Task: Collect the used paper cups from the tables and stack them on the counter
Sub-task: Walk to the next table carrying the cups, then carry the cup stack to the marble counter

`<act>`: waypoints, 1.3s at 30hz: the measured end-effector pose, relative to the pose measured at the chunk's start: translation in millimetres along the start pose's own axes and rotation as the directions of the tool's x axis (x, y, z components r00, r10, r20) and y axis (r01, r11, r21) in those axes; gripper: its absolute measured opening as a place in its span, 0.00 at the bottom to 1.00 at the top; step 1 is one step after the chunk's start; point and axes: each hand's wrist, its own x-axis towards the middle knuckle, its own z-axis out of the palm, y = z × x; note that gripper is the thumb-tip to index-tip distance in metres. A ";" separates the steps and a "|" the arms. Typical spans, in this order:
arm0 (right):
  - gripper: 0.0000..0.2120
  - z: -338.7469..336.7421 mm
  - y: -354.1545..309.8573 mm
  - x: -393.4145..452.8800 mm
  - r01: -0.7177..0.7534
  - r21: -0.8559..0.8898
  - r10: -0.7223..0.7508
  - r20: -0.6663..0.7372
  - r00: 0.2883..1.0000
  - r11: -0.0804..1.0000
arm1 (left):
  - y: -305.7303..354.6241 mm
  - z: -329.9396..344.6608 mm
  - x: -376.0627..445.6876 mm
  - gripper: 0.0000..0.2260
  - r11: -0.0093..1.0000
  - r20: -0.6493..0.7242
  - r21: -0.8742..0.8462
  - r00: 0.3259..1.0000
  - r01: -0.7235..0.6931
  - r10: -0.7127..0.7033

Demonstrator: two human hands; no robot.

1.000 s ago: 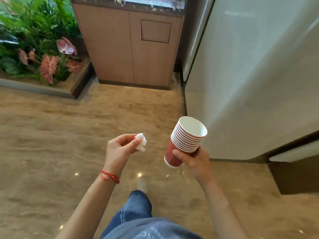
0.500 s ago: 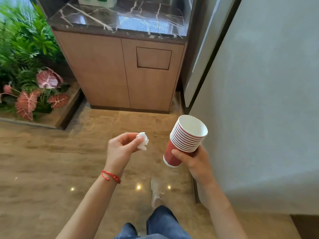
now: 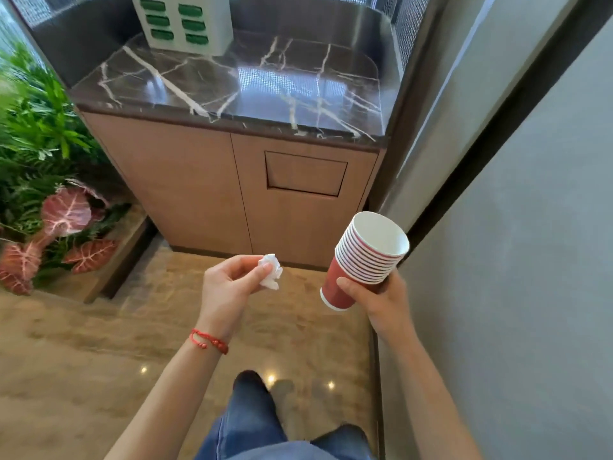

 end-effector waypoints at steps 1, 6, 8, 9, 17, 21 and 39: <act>0.35 0.9 -0.5 18.3 0.000 -0.003 0.000 -0.005 1.000 1.000 | 0.7 5.0 16.7 0.02 1.000 -0.002 -0.004 1.000 0.008 -0.008; 0.37 11.9 -0.7 107.8 -0.014 0.006 0.014 -0.032 0.999 1.000 | 4.1 33.2 109.9 0.02 0.999 0.040 0.015 0.999 0.029 -0.029; 0.38 16.9 -0.2 143.8 -0.016 -0.003 0.016 -0.056 0.998 1.000 | 5.2 44.1 150.8 0.02 0.999 0.068 0.028 0.997 0.025 -0.027; 0.37 19.8 -0.8 163.4 -0.019 -0.010 0.019 -0.062 0.998 1.000 | 6.5 49.2 172.2 0.02 0.999 0.078 0.032 0.997 0.020 -0.022; 0.28 41.0 -32.0 313.5 -0.041 -0.046 0.034 -0.137 0.990 0.998 | 49.5 86.9 333.1 0.05 0.999 0.161 0.051 0.987 -0.003 -0.005; 0.28 44.6 -40.3 370.6 -0.051 -0.022 0.046 -0.174 0.984 0.998 | 60.6 110.6 393.0 0.03 0.996 0.189 0.067 0.980 0.053 -0.065; 0.32 21.6 -15.2 543.8 -0.015 -0.130 -0.014 -0.215 0.976 0.991 | 68.4 191.9 526.1 0.03 0.981 0.105 0.148 0.984 0.126 -0.142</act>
